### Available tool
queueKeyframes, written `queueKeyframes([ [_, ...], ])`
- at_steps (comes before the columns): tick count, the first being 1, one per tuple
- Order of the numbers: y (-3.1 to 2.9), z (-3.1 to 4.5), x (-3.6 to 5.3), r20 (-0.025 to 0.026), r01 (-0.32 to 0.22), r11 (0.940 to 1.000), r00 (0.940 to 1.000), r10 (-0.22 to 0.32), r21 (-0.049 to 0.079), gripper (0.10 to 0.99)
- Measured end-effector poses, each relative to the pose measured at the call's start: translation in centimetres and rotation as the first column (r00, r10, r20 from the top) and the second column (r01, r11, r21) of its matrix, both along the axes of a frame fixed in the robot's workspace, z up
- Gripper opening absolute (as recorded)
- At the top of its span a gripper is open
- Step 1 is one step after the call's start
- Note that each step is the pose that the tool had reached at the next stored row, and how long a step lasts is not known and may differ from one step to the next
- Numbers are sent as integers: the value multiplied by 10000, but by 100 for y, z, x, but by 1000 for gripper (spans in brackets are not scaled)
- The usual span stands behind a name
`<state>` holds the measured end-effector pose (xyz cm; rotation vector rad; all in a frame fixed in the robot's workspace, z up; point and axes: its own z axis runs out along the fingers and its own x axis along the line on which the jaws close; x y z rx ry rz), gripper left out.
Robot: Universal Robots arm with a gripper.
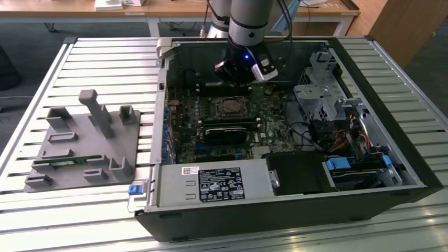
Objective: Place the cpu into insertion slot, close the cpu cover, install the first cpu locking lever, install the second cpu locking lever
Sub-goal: 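Install the first cpu locking lever, then install the second cpu locking lever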
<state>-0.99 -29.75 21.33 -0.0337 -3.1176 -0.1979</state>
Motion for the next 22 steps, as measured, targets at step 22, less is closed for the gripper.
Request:
queueKeyframes([
  [22,-108,-2,1,0,0,10000,10000,0,1,106],
])
